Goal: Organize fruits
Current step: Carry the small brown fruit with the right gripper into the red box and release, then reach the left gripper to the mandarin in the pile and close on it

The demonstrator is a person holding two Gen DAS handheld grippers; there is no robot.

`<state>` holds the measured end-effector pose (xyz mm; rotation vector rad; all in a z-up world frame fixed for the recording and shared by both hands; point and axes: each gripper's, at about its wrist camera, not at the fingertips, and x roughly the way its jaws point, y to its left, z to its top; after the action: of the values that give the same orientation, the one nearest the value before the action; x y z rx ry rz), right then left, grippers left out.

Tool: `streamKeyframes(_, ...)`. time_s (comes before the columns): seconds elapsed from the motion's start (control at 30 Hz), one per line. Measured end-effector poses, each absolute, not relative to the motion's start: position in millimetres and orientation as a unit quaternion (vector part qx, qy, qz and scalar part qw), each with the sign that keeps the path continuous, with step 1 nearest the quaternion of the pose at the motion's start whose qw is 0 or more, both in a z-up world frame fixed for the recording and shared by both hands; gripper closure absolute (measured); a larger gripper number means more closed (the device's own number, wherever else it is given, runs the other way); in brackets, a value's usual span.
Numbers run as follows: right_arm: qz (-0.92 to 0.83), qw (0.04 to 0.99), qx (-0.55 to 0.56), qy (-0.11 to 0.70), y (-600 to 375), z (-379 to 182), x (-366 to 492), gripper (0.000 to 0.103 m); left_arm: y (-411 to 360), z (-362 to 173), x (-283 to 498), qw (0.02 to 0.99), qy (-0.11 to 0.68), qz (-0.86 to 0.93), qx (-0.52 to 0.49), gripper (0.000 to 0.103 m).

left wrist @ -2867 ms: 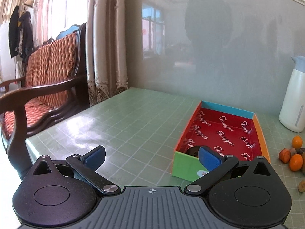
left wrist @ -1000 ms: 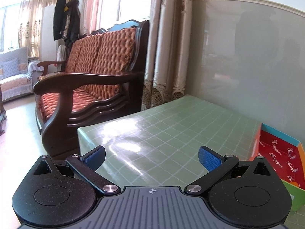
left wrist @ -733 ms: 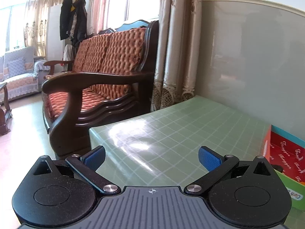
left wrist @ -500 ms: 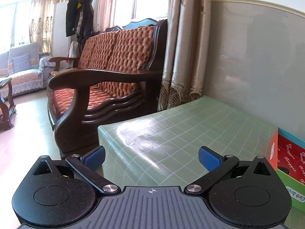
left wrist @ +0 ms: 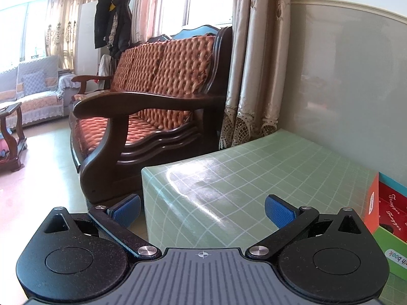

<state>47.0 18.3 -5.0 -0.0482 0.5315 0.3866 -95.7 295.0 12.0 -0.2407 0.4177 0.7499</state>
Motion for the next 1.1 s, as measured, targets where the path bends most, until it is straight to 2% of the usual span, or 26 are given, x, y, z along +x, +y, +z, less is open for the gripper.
streamKeyframes(0.53, 0.159, 0.959, 0.010, 0.235, -5, 5, 45, 0.071, 285, 14, -89, 0.907, 0.206, 0.350, -0.113, 0.000)
streamKeyframes(0.63, 0.139, 0.963, 0.018, 0.230, -17, 6, 45, 0.067, 279, 15, -87, 0.909, 0.207, 0.345, -0.110, 0.000)
streamKeyframes(0.77, 0.110, 0.967, 0.029, 0.227, -36, 8, 44, 0.054, 270, 17, -82, 0.912, 0.209, 0.337, -0.107, 0.000)
streamKeyframes(0.83, 0.095, 0.970, 0.035, 0.222, -46, 10, 41, 0.042, 265, 17, -80, 0.914, 0.209, 0.332, -0.106, 0.000)
streamKeyframes(0.87, 0.085, 0.972, 0.037, 0.218, -51, 11, 40, 0.031, 262, 18, -79, 0.915, 0.210, 0.329, -0.105, 0.000)
streamKeyframes(0.9, 0.077, 0.973, 0.039, 0.214, -56, 13, 39, 0.025, 259, 18, -77, 0.916, 0.211, 0.326, -0.104, 0.000)
streamKeyframes(0.97, 0.063, 0.977, 0.035, 0.203, -67, 17, 34, 0.023, 251, 18, -74, 0.918, 0.213, 0.318, -0.100, 0.000)
streamKeyframes(1.03, 0.047, 0.979, 0.034, 0.197, -78, 19, 31, 0.015, 242, 19, -70, 0.922, 0.213, 0.310, -0.095, 0.000)
streamKeyframes(1.1, 0.034, 0.980, 0.037, 0.195, -89, 20, 28, 0.014, 232, 20, -65, 0.926, 0.214, 0.299, -0.089, 0.000)
